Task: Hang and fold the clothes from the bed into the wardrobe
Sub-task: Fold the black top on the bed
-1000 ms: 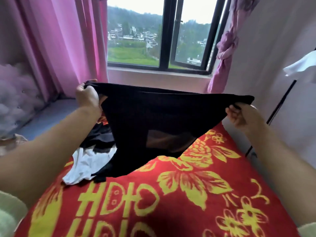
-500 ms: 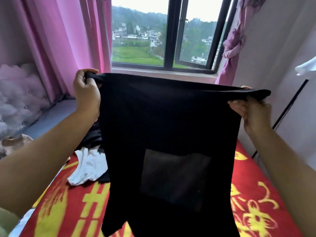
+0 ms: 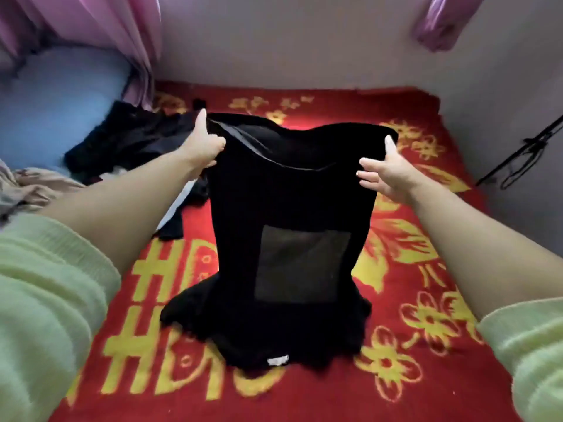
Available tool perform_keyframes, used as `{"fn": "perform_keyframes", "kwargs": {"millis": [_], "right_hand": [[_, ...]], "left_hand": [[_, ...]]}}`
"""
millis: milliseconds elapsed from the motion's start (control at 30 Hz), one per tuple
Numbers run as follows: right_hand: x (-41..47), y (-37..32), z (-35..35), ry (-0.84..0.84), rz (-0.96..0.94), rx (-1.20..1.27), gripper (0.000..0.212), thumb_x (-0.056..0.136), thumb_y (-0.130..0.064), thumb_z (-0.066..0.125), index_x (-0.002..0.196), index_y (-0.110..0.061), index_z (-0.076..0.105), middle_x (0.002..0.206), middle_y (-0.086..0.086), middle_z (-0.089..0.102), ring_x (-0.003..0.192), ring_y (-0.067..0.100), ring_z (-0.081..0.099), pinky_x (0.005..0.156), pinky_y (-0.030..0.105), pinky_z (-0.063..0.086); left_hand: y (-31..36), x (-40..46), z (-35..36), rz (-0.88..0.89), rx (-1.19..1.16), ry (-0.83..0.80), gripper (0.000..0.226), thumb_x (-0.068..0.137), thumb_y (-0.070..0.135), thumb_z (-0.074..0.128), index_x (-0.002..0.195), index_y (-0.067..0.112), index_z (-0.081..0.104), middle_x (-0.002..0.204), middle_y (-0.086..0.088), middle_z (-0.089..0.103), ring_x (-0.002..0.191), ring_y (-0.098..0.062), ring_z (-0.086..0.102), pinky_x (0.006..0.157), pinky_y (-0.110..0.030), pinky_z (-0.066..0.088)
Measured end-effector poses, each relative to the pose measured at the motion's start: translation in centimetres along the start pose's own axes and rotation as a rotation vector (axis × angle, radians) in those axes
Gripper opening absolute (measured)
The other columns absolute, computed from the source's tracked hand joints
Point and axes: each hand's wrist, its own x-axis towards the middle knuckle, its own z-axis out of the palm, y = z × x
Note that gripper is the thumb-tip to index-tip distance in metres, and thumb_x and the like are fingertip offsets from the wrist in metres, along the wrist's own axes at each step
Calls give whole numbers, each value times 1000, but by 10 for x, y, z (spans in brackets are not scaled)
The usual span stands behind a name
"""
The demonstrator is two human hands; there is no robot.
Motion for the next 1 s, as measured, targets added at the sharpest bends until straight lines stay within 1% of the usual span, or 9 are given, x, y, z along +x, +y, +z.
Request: {"fn": "perform_keyframes", "kwargs": {"millis": [100, 167, 333, 433, 500, 600, 667, 833, 1000], "right_hand": [[-13, 126, 48, -168, 167, -425, 81, 94, -11, 53, 151, -32, -1, 124, 4, 49, 114, 23, 53, 90, 30, 46], [-45, 215, 71, -270, 213, -748, 75, 91, -11, 53, 152, -23, 12, 135, 12, 49, 120, 27, 52, 89, 29, 42], [-131, 384, 108, -552, 311, -1244, 87, 85, -25, 57, 153, -26, 1, 159, 7, 5, 146, 22, 9, 115, 46, 19], [-165, 423, 115, -455, 122, -1345, 112, 44, -36, 89, 143, -17, 42, 155, 14, 23, 140, 27, 23, 95, 57, 43], [-157, 442, 108, -391, -25, -1404, 110, 18, -38, 93, 122, -18, 65, 137, 17, 51, 127, 26, 41, 75, 54, 53], [-131, 437, 94, -335, -123, -1394, 61, 43, -19, 92, 100, -14, 72, 105, 13, 67, 97, 30, 65, 63, 40, 55], [-114, 418, 86, -183, -147, -1236, 18, 74, -8, 71, 91, -11, 67, 84, 12, 64, 80, 34, 65, 63, 40, 51], [-96, 324, 71, 38, -72, -769, 15, 90, -3, 46, 99, -12, 55, 69, 9, 61, 63, 28, 54, 59, 35, 34], [-108, 228, 37, -123, -288, -748, 22, 84, -35, 50, 94, -17, 59, 73, -3, 64, 62, 13, 54, 63, 37, 42]], "left_hand": [[-130, -46, 65, -19, 342, -198, 65, 92, 5, 43, 150, 20, 18, 92, -6, 57, 84, -21, 56, 67, -30, 43], [-218, -100, 96, -42, 550, -400, 56, 92, 7, 44, 146, 17, 31, 118, -8, 59, 107, -26, 57, 88, -33, 45], [-378, -233, 126, 369, 965, -719, 89, 44, 26, 80, 128, 22, 51, 121, -6, 62, 109, -19, 63, 82, -33, 55], [-417, -261, 133, 389, 1105, -764, 106, 28, 21, 78, 131, 16, 52, 138, -15, 49, 128, -23, 45, 89, -48, 50], [-422, -257, 134, 463, 1130, -711, 91, 44, 21, 68, 133, 12, 50, 142, -16, 45, 131, -24, 37, 92, -51, 48], [-413, -230, 131, 562, 1049, -543, 52, 66, 14, 40, 108, 10, 69, 116, -11, 66, 105, -22, 63, 75, -31, 56], [-396, -211, 127, 452, 878, -474, 39, 71, 16, 39, 94, 11, 71, 91, -8, 70, 78, -25, 69, 64, -27, 51], [-307, -175, 110, 46, 554, -230, 23, 95, 11, 40, 113, 11, 54, 84, -3, 61, 77, -25, 58, 64, -34, 38], [-208, -174, 66, 601, 664, -313, 50, 93, 59, 25, 134, 32, 36, 55, 1, 47, 47, -21, 51, 43, -27, 24]]}}
